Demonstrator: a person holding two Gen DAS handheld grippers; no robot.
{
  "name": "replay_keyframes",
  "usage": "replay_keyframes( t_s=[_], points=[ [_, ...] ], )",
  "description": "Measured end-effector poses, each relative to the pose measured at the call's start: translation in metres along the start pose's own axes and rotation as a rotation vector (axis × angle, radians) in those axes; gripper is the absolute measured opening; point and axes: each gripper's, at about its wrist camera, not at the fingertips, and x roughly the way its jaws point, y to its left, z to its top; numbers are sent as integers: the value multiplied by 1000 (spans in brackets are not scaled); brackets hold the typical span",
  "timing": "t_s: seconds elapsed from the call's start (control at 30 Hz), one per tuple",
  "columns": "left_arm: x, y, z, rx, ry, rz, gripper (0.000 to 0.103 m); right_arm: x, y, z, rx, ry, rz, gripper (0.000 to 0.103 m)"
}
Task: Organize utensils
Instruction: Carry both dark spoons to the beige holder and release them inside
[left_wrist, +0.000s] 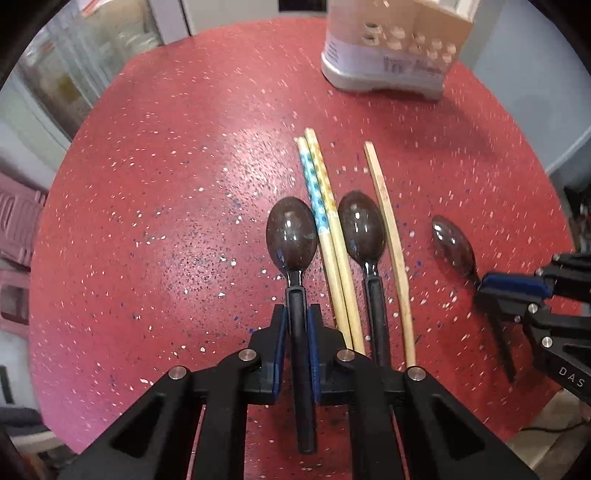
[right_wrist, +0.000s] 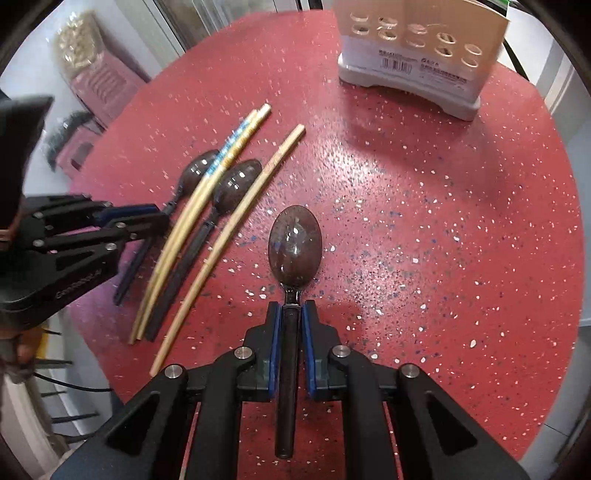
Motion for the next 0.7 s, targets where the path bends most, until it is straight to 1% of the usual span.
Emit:
replay_keyframes(
  t_s=[0.17, 0.3, 0.47, 0.63, 0.7],
  points=[
    [-24, 5, -13, -71, -108, -33, 38, -20, -10, -4, -1, -79, 68, 12],
    [-45, 5, -19, -99, -181, -49, 38, -39, -18, -4, 9, -144, 117, 12],
    [-71, 13, -21, -153, -272, -91, 38, -65, -23, -1, 22, -217, 147, 12],
    [-106, 7, -8, -176, -370, -139, 38, -95, -36, 7, 48, -282, 166, 12],
    [-117, 6, 5, -177, -398, -156, 38, -105, -40, 12, 54, -307, 171, 12]
  ],
)
